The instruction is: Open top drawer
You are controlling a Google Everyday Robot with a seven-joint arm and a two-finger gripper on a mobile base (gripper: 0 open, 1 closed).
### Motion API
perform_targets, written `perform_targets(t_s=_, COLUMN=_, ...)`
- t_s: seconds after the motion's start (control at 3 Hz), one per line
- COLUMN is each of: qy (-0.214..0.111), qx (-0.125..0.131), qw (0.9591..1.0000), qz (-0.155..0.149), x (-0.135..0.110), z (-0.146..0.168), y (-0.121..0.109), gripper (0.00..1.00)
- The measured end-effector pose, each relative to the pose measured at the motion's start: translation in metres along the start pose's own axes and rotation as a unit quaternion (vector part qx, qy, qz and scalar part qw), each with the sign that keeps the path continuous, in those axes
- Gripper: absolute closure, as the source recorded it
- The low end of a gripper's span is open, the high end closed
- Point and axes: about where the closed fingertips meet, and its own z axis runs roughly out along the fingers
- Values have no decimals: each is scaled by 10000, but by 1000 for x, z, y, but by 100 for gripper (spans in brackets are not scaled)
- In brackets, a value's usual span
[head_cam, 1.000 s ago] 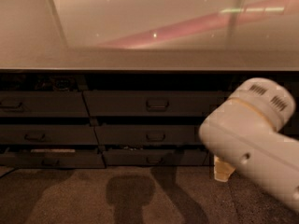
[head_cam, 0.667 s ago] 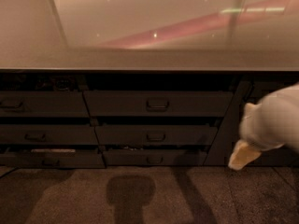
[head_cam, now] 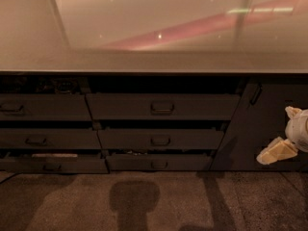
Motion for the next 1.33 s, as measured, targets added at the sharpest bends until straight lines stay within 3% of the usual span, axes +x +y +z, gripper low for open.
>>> perform_targets(t_s=0.33, qy=0, qx=0, qw=10000, qz=0, x=0, z=0, y=0, gripper=0)
perform_targets(t_s=0.67, qy=120, qx=53, qw=9999, qz=-52, x=-20, z=10, y=-1, gripper=0)
perform_targets(t_s=1.0, qy=41, qx=223, qw=9991, qz=-362, x=-60, z=19, y=13, gripper=0)
perform_targets(t_s=1.33, qy=-187, qx=202, qw=9966, qz=-772, x=-94, z=24, y=41, gripper=0)
